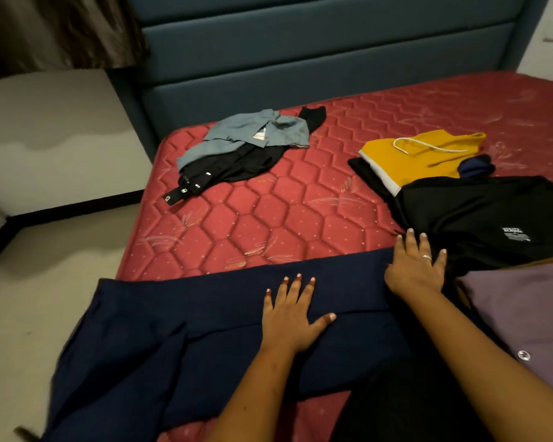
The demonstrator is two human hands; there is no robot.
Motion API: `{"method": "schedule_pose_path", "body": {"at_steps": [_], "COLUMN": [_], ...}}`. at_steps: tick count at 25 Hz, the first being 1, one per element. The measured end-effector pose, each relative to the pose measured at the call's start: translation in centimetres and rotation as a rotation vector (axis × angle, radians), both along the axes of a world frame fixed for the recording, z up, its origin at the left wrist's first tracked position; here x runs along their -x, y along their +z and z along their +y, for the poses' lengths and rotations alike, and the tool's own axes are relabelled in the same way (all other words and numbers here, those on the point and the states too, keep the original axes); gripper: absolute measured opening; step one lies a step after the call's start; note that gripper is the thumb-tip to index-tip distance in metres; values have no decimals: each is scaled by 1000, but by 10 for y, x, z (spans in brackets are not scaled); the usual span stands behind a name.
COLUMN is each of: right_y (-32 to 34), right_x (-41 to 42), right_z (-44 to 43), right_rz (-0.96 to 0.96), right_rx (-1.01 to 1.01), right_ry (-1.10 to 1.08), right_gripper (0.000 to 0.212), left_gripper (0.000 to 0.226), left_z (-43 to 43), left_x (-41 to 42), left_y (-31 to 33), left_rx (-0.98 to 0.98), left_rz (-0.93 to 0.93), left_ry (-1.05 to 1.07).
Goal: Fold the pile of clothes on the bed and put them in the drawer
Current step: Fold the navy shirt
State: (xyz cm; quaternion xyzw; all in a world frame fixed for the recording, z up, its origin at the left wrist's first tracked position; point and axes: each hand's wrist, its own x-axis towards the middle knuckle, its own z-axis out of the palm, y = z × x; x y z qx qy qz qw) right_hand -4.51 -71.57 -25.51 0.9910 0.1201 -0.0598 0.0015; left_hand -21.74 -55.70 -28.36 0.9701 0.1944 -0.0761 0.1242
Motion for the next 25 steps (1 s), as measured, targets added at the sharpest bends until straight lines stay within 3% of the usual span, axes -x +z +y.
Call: {"method": "schedule_pose_path", "body": {"at_steps": [4,9,11,13,17,19,21,25], "right_y": [36,24,9,-8,-15,-12,-7,8], "right_x": [71,231,281,308,304,305,307,318], "right_z": [85,195,223,242,261,265,264,250], "right_rz": [162,396,438,378,399,428,402,386], "right_rx": [-89,-271,-271,-146,78,107,113,119], "right_ry": [382,945,992,1001,972,965,978,1114], "right_gripper": [63,76,73,71,76,80,86,101], "left_gripper": [77,70,81,101,124,119,105,59], "left_z": [43,106,130,153,185,187,186,191], "left_x": [57,194,249,287,306,310,313,332], "left_y": [23,50,52,48,46,52,58,54], "left_rx": [-115,-275,-199,-67,486,585,528,515], "left_rz": [122,-14,-42,-6,320,442,561,837], "left_ry": [72,287,454,632,741,692,668,693]}}
